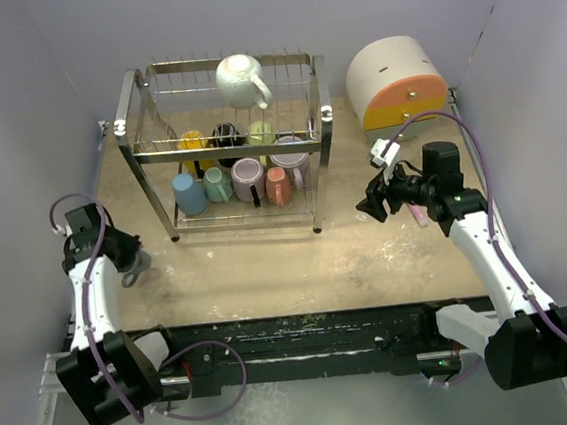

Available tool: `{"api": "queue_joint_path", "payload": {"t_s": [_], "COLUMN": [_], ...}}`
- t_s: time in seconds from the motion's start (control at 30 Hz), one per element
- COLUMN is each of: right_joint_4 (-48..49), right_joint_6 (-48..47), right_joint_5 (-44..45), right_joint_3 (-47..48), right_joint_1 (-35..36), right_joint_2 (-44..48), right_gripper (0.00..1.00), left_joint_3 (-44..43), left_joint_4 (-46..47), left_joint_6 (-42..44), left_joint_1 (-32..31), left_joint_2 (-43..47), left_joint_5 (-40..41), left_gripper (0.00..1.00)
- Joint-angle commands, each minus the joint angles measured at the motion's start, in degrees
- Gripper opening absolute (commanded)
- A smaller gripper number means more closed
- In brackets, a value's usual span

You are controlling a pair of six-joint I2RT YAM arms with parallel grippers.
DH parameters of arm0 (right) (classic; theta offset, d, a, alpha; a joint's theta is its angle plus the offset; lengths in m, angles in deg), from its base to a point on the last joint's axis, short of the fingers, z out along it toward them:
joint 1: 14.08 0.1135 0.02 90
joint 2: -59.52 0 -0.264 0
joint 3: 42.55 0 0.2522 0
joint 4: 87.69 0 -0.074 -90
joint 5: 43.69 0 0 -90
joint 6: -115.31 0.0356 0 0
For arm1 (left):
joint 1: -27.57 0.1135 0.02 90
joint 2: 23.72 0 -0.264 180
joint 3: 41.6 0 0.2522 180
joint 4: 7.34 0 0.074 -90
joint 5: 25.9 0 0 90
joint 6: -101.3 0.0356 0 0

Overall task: Load the cups into the dish rack
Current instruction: Pick up the cup at the center of the board.

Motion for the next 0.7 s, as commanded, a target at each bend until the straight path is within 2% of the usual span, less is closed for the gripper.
{"api": "queue_joint_path", "payload": {"t_s": [0.0,0.13,0.37,0.5,0.67], "right_joint_4": [0.9,0.8,0.6,0.4,-0.1], "right_joint_6": [-1.2,-1.3,-1.5,-1.7,-2.0], "right_joint_5": [-2.0,-1.9,-2.1,-2.5,-3.0], "right_joint_3": [0.5,0.5,0.4,0.4,0.7], "right_joint_1": [-0.2,-0.2,-0.2,-0.2,-0.2], "right_joint_2": [0.1,0.6,0.9,0.8,0.3], "right_gripper": [0.67,0.67,0.67,0.67,0.67], "left_joint_3": [1.8,2.0,5.2,6.3,6.9], "left_joint_4": [-3.9,-5.6,-5.1,-6.5,-7.9], "left_joint_6": [-9.5,-12.0,-22.5,-26.6,-29.0], "left_joint_1": [-2.5,-6.9,-18.4,-21.0,-21.3], "left_joint_2": [5.1,8.7,13.6,19.3,25.9], "left_joint_5": [-4.5,-7.2,-11.1,-13.4,-18.6], "left_gripper": [0.0,0.0,0.0,0.0,0.0]}}
